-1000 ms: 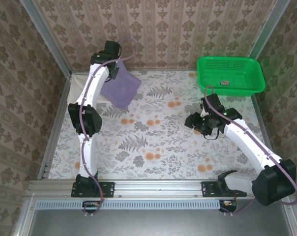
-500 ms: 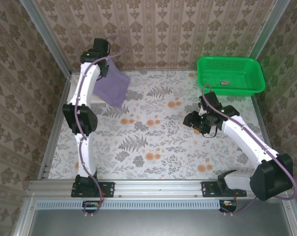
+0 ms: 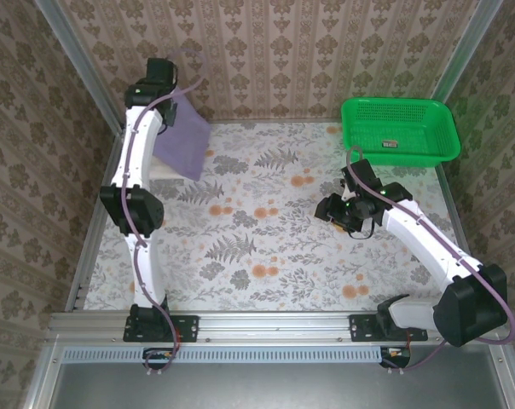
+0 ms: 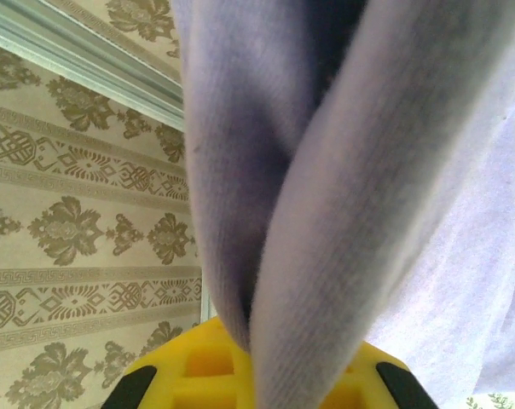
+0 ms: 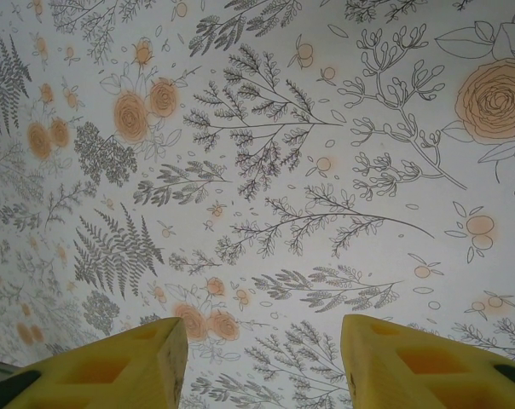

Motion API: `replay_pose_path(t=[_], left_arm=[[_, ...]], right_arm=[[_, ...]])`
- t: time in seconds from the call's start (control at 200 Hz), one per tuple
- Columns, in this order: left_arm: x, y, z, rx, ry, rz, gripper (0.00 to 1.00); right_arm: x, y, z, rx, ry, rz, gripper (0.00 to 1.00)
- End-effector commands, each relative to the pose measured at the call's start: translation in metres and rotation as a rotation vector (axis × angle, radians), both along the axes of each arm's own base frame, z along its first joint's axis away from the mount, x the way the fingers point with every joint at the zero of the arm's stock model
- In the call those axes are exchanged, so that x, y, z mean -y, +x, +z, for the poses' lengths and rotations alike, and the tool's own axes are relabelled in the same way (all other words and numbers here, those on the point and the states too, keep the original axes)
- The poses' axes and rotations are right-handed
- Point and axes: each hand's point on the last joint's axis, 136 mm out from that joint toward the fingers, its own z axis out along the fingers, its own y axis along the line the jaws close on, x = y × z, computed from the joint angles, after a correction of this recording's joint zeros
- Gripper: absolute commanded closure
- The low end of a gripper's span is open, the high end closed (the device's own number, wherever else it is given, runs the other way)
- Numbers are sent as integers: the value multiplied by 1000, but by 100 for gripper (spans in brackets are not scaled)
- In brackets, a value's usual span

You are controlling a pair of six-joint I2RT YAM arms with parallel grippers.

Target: Fold and stack the t-shirts

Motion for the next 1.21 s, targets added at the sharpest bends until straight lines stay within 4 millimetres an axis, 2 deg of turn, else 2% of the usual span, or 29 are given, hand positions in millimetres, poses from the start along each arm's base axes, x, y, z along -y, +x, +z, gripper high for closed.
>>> replay_pose_path(t=[0.0, 0.125, 0.26, 0.34, 0.395, 0.415, 0.44, 0.455, 0.49, 0.52, 0.565, 0.585, 0.6, 0.72, 0.85, 0.945, 1.05, 1.135, 1.2], left_arm=[[-15, -12, 27, 56, -27, 46, 100], [-31, -10, 10, 13, -43, 66, 100], [-57, 4, -20, -30, -46, 101, 100], [-84, 17, -45, -53, -8, 140, 100], [-112, 25, -62, -65, 38, 200, 100], [-125, 27, -67, -62, 65, 232, 90], [-141, 29, -71, -56, 99, 273, 72], [-149, 30, -76, -54, 117, 296, 57], [-167, 32, -82, -45, 148, 344, 34], [-177, 32, -88, -44, 141, 365, 24], [-182, 30, -91, -42, 97, 378, 18], [-183, 29, -88, -36, 85, 387, 5], [-183, 28, -85, -29, 78, 395, 2], [-155, 28, -55, 38, -50, 343, 0], [-124, 22, -7, 127, -95, 296, 0], [-92, 15, 9, 155, -242, 244, 0], [-47, 6, 8, 134, -509, 164, 0], [-20, -1, -14, 92, -686, 154, 3], [6, -7, -28, 43, -884, 124, 13]], right_arm=[[-5, 4, 10, 26, 13, 3, 47], [-6, 3, 10, 24, 10, 9, 47], [-7, 3, 11, 21, 11, 12, 47], [-7, 2, 13, 15, 8, 19, 47], [-8, 1, 15, 9, 6, 26, 47], [-8, 0, 16, 9, 5, 30, 47], [-8, -1, 17, 4, 4, 31, 47], [-8, -2, 18, 1, 1, 34, 47], [-7, -4, 20, -7, -3, 42, 47], [-6, -6, 22, -13, -10, 52, 47], [-5, -9, 25, -21, -20, 61, 47], [-4, -10, 26, -22, -22, 65, 47], [-4, -11, 27, -22, -23, 68, 47], [-3, -11, 26, -22, -32, 73, 46], [-3, 1, 30, 23, -36, 62, 47], [2, 10, 35, 76, -55, 43, 46], [10, 21, 39, 149, -80, 4, 45], [16, 28, 44, 210, -90, -30, 44], [24, 32, 49, 250, -118, -57, 44]])
